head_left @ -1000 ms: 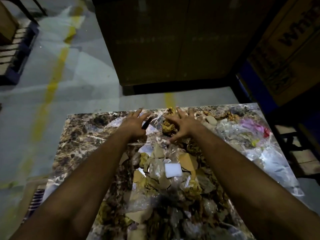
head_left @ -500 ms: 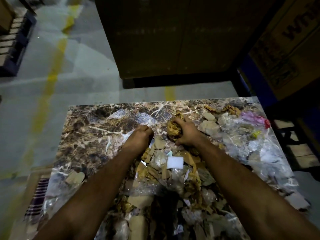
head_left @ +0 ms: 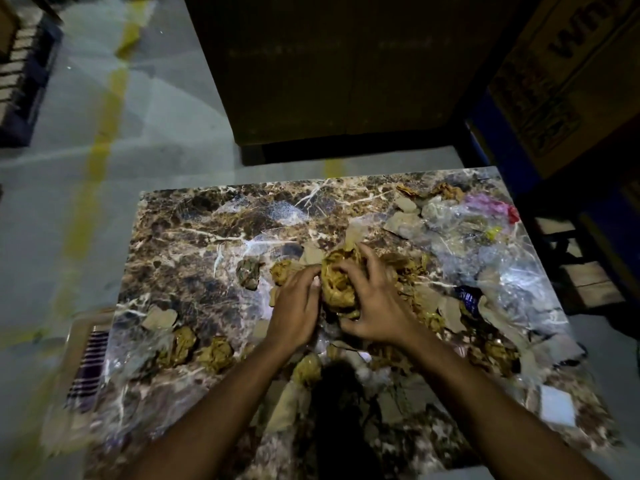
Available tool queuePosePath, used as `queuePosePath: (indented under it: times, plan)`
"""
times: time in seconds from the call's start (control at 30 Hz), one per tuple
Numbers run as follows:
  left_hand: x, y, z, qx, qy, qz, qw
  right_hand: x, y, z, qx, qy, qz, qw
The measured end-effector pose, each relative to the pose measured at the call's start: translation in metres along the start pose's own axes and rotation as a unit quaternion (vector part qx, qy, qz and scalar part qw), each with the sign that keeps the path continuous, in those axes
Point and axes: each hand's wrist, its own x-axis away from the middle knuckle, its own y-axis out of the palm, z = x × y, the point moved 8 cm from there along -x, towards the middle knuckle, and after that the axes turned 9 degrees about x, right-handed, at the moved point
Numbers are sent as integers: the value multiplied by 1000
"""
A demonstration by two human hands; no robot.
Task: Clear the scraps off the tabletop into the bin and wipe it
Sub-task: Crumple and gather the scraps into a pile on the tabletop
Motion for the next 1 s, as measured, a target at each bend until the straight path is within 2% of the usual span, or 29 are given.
queuePosePath:
  times: [0.1, 0.23, 0.37, 0.47, 0.67, 0.9, 1.0]
  plan:
    - [21, 17, -12, 18, -49, 0, 999, 17, 24, -8, 49, -36, -6, 998]
    - [32, 27, -22, -48, -56, 6, 997, 24, 39, -12, 114, -51, -8, 992]
    - [37, 32, -19, -81, 0, -3, 997, 32, 56, -8, 142, -56, -20, 988]
    - [36, 43, -21, -183, 10, -48, 982, 37, 67, -3, 147, -53, -30, 987]
    - [33, 42, -23, -236, -25, -98, 966, 31, 56, 3, 39, -29, -54, 997]
    - [22, 19, 7, -254, -44, -72, 964, 30, -8, 39, -85, 17, 58, 995]
    - [7, 18, 33, -259, -54, -44, 963, 25, -40, 71, -96, 31, 97, 990]
